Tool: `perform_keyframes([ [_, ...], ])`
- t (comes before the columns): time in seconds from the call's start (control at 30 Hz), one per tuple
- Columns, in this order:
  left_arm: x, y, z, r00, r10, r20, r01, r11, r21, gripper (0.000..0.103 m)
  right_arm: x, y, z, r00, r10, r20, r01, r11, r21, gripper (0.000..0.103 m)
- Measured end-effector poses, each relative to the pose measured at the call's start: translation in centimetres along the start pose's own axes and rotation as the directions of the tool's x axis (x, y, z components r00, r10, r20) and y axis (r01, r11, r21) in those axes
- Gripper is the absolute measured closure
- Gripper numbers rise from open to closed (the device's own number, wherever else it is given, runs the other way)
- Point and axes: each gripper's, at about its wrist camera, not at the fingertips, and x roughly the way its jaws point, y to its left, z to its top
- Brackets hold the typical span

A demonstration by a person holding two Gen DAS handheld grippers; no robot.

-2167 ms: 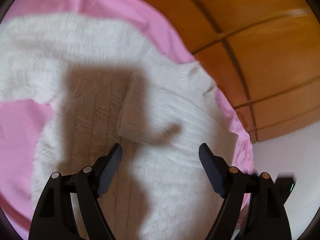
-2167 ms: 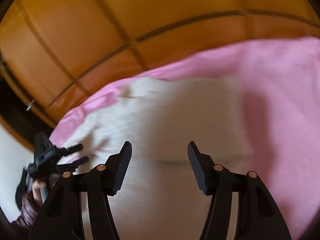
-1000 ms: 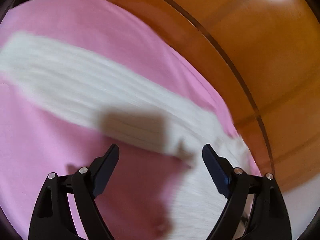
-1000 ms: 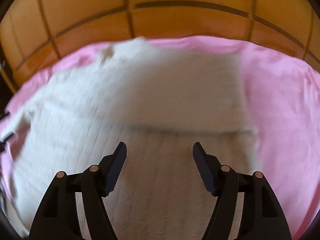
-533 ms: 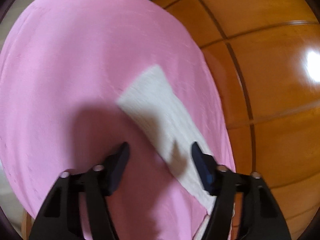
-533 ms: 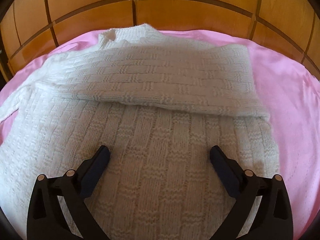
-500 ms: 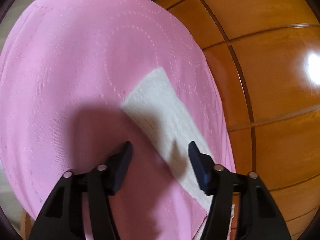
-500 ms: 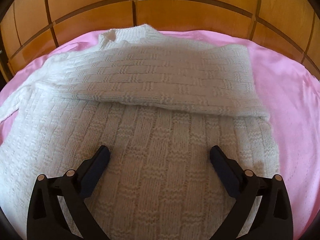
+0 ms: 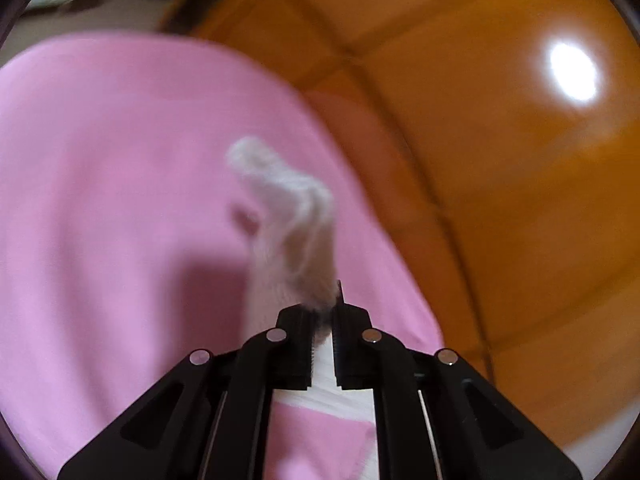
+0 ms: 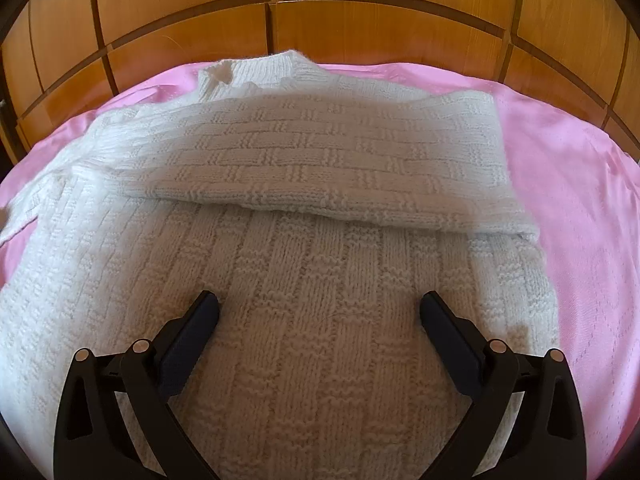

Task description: Fold small clothes

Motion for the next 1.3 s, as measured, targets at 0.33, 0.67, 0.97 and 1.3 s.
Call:
perform_keyframes([
  [0.33, 8.1, -17.9, -17.5, 0.911, -0.135, -0.39, 0.297, 0.87, 0.393, 0.092, -0.1, -0.1, 0.0, 1.0, 0.009, 0.005, -0.01, 1.0, 0.005, 0.003],
  [0.67, 7.1, -15.0, -26.6, 0.885, 0.041, -0.464, 0.242, 0.811, 0.533, 0.058, -1.0, 0.0, 0.8, 0.999, 0.031, -0.012, -0.031, 1.0, 0.002, 0.021],
  [0.97, 4.1, -9.6, -27.8, 0.907, 0.097, -0.409, 0.158, 0.823, 0.546, 0.059, 0.5, 9.0, 5.8, 0.891, 0.442, -0.108, -0.441, 0.897, 0.032, 0.047],
  [1.3, 4.2, -9.4, -27.8, 0.903, 0.085, -0.422, 0.174, 0.824, 0.539, 0.058, -4.0, 14.6, 10.9, 0.932, 0.362, 0.028, -0.35, 0.917, -0.192, 0.097],
])
